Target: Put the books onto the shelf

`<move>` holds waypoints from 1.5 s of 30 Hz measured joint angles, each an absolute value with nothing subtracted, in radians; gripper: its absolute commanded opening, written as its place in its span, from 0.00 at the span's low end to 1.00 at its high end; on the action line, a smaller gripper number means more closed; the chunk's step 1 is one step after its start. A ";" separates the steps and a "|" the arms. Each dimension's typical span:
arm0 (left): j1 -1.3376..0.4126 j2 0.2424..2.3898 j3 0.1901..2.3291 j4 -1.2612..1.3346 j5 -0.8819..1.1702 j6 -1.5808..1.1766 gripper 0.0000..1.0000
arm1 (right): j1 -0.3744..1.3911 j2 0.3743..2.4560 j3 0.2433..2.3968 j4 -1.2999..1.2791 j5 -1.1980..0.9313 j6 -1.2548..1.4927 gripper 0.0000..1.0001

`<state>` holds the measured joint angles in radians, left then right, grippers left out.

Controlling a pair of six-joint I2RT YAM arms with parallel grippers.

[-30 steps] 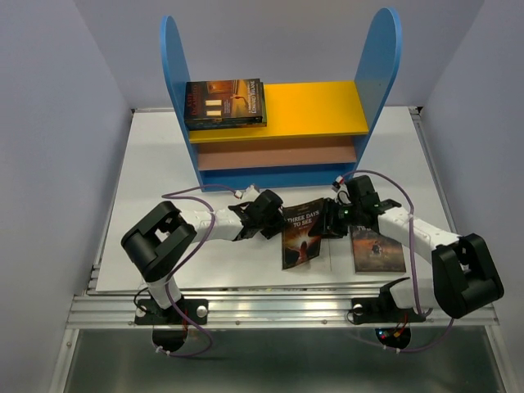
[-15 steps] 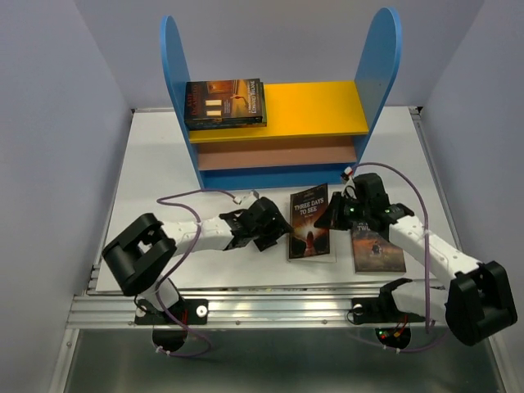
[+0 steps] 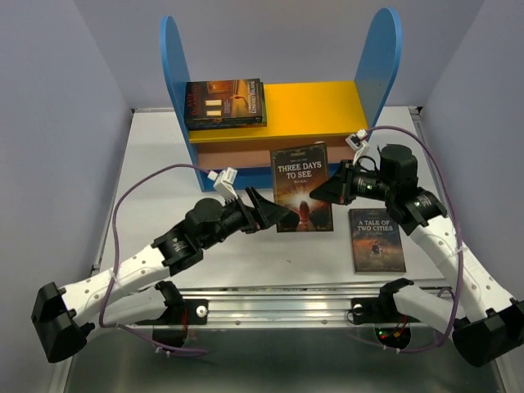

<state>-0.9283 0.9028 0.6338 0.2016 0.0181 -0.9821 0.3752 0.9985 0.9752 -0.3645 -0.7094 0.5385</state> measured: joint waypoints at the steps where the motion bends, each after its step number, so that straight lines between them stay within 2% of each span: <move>1: -0.928 0.871 0.634 0.202 0.019 -0.952 0.99 | 0.375 0.997 1.002 -0.363 -0.735 0.539 0.01; 10: -0.928 0.788 0.634 0.220 0.033 -0.818 0.99 | 0.375 0.987 1.060 -0.328 -0.919 0.592 0.01; 11: -0.928 0.797 0.634 0.223 0.039 -0.808 0.98 | 0.375 0.987 1.060 -0.325 -0.931 0.600 0.01; 13: -0.928 0.815 0.634 0.243 0.068 -0.797 0.89 | 0.375 0.987 1.060 -0.321 -0.950 0.611 0.01; 14: -0.928 0.823 0.633 0.257 0.081 -0.791 0.81 | 0.375 0.987 1.060 -0.316 -0.959 0.620 0.01; 15: -0.928 0.834 0.633 0.281 0.104 -0.788 0.64 | 0.375 0.987 1.060 -0.308 -0.966 0.626 0.01; 18: -0.928 0.860 0.633 0.342 0.144 -0.790 0.37 | 0.375 0.987 1.060 -0.296 -0.967 0.633 0.01; 19: -0.928 0.867 0.634 0.361 0.150 -0.790 0.18 | 0.375 0.988 1.058 -0.292 -0.962 0.634 0.01; 21: -0.926 0.875 0.635 0.382 0.152 -0.801 0.00 | 0.374 0.988 1.050 -0.288 -0.936 0.633 0.13; 22: -0.923 0.876 0.635 0.387 0.146 -0.799 0.00 | 0.373 0.989 1.046 -0.290 -0.900 0.633 0.41; 24: -0.919 0.874 0.635 0.393 0.142 -0.801 0.00 | 0.373 0.991 1.046 -0.306 -0.857 0.615 0.59; 25: -0.921 0.873 0.635 0.392 0.140 -0.803 0.00 | 0.375 0.991 1.048 -0.326 -0.818 0.603 0.89; 26: -0.921 0.872 0.635 0.390 0.137 -0.803 0.00 | 0.375 0.991 1.051 -0.342 -0.785 0.595 1.00; 34: -0.924 0.853 0.684 0.276 -0.015 -0.797 0.00 | 0.380 0.996 1.095 -0.498 -0.360 0.529 1.00; 39: -0.923 0.928 0.872 0.233 -0.137 -0.753 0.00 | 0.380 0.988 1.099 -0.548 -0.179 0.504 1.00; 45: -0.923 1.075 1.131 0.225 -0.297 -0.721 0.00 | 0.380 0.979 1.099 -0.563 -0.087 0.477 1.00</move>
